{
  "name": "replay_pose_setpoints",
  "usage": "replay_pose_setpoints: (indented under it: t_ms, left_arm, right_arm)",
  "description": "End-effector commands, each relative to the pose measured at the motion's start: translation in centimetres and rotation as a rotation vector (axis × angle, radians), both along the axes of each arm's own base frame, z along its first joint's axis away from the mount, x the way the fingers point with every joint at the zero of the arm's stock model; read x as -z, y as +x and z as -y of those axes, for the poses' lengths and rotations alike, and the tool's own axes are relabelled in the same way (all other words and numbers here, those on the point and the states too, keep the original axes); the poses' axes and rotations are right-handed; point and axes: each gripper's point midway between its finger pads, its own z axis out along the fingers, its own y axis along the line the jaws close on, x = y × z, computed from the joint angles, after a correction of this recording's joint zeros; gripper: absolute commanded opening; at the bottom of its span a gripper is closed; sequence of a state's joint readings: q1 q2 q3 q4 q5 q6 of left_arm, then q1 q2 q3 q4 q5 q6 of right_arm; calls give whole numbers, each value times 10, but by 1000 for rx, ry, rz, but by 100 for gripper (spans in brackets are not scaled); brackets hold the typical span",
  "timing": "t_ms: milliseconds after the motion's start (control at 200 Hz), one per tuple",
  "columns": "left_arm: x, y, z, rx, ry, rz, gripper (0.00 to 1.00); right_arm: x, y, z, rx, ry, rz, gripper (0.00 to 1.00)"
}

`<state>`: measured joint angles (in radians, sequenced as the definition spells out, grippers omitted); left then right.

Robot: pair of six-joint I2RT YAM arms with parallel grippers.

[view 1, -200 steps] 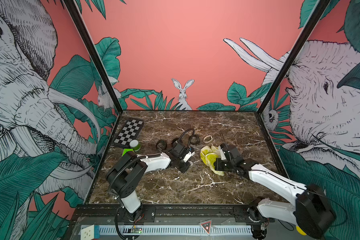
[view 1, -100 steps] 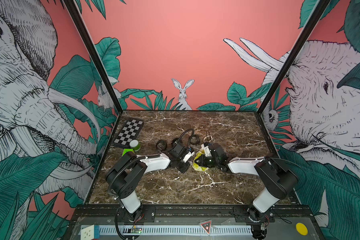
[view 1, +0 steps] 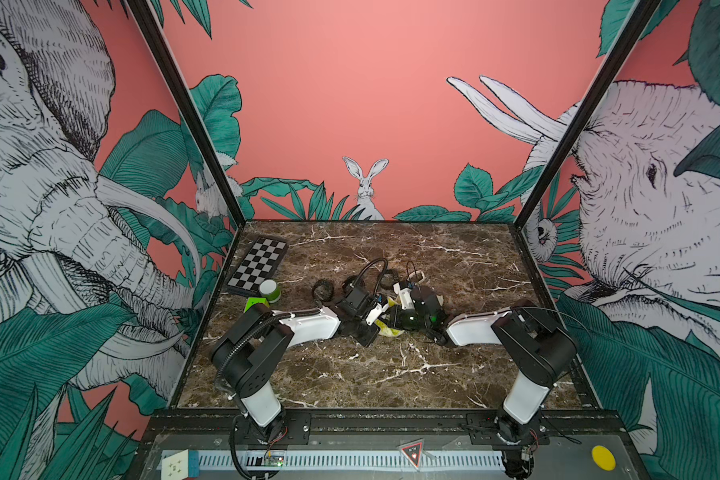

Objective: Wipe the watch dial
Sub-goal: Wipe the dirt from the watch dial.

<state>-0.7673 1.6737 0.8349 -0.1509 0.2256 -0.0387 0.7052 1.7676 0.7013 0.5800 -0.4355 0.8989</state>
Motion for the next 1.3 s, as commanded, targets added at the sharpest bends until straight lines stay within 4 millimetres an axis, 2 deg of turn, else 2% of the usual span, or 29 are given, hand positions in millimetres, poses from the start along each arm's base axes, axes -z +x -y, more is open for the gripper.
replay_pose_setpoints:
  t_ms: [0, 185, 415, 535, 670, 1185, 1200, 1295]
  left_arm:
    - [26, -30, -26, -7, 106, -115, 2]
    - [26, -29, -26, -8, 103, -116, 1]
    - [27, -29, -24, -11, 96, -120, 1]
    - [28, -30, -25, -12, 97, -123, 1]
    - [29, -31, -26, -14, 100, -123, 1]
    - [32, -34, -26, -13, 97, -136, 1]
    - [33, -34, -26, -13, 98, -137, 1]
    - [32, -33, -25, -10, 97, -136, 1]
  right_arm:
    - [4, 3, -4, 13, -27, 30, 0]
    - [25, -4, 5, 24, -121, 13, 0]
    - [40, -14, 3, -4, -150, -9, 0]
    - [56, -19, 13, 0, -229, -34, 0]
    - [66, -24, 34, 26, -318, -33, 0]
    - [42, -22, 77, 72, -457, 57, 0]
    - [32, -20, 76, 75, -438, 78, 0]
    - [15, -21, 68, 47, -392, 109, 0]
